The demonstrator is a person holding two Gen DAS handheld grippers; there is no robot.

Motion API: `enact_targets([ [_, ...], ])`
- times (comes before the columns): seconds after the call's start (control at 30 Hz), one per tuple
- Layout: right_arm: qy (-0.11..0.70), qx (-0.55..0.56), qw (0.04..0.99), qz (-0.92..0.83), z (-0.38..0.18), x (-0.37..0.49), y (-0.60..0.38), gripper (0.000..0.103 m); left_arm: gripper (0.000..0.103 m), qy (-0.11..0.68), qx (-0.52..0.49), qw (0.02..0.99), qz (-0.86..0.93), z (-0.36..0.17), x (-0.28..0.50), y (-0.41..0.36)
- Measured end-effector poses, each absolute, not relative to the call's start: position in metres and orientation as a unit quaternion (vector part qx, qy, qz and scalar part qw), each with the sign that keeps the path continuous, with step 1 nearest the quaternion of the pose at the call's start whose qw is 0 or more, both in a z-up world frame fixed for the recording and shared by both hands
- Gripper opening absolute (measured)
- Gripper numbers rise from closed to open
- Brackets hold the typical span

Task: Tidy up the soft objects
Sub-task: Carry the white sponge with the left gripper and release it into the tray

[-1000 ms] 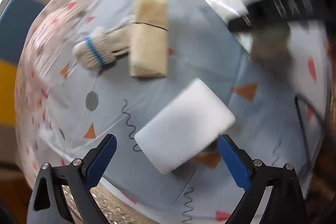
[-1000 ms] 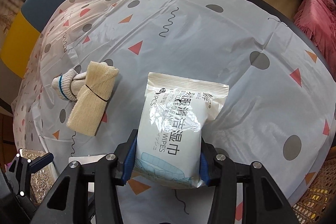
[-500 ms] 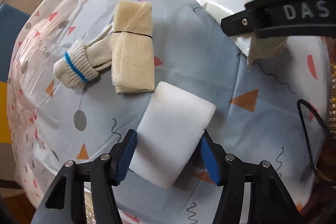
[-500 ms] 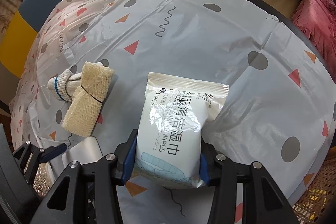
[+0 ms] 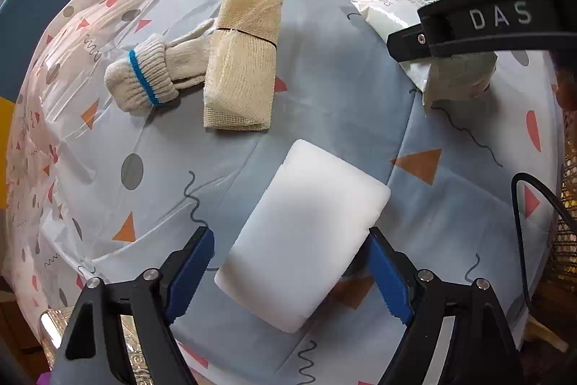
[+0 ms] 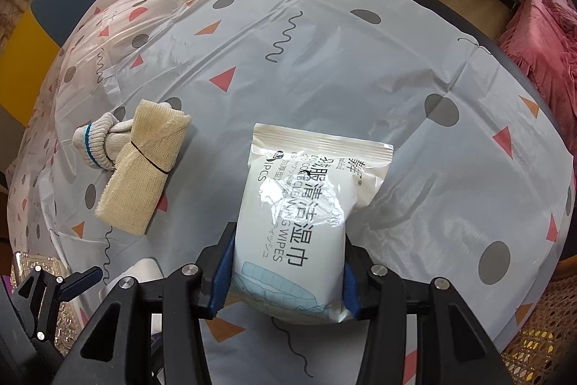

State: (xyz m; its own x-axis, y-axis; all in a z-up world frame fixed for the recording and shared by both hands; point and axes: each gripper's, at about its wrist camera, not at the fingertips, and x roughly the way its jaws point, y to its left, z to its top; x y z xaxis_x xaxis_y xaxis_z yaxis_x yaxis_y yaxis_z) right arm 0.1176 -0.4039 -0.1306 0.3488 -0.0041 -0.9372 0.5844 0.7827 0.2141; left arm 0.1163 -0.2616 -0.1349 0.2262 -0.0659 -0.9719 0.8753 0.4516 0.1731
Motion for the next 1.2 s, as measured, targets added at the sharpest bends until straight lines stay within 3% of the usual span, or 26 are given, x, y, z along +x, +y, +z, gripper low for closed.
enact_targets([
  [0.03,0.538,0.269,0.776,-0.19,-0.131,0.118,-0.404,0.05,0.079,0.521,0.385,0.677,-0.351,-0.136,0.118,-0.26],
  [0.07,0.539,0.268,0.776,-0.19,-0.131,0.118,-0.404,0.05,0.066,0.53,0.37,0.673,-0.359,-0.136,0.12,-0.26],
  [0.2,0.54,0.263,0.777,-0.19,-0.131,0.119,-0.403,0.05,0.057,0.527,0.357,0.68,-0.363,-0.139,0.131,-0.26],
  [0.43,0.545,0.243,0.779,-0.193,-0.132,0.122,-0.397,0.05,0.056,0.544,0.27,0.712,-0.353,-0.12,0.12,-0.242],
  [0.73,0.549,0.231,0.779,-0.195,-0.136,0.125,-0.396,0.051,0.057,0.51,0.143,0.792,-0.305,-0.039,0.186,-0.227],
  [1.0,0.553,0.201,0.785,-0.195,-0.136,0.127,-0.388,0.052,0.058,0.462,0.046,0.864,-0.198,0.035,0.241,-0.129],
  [1.2,0.551,0.169,0.796,-0.186,-0.135,0.132,-0.378,0.051,0.058,0.439,-0.007,0.89,-0.123,0.058,0.253,-0.037],
])
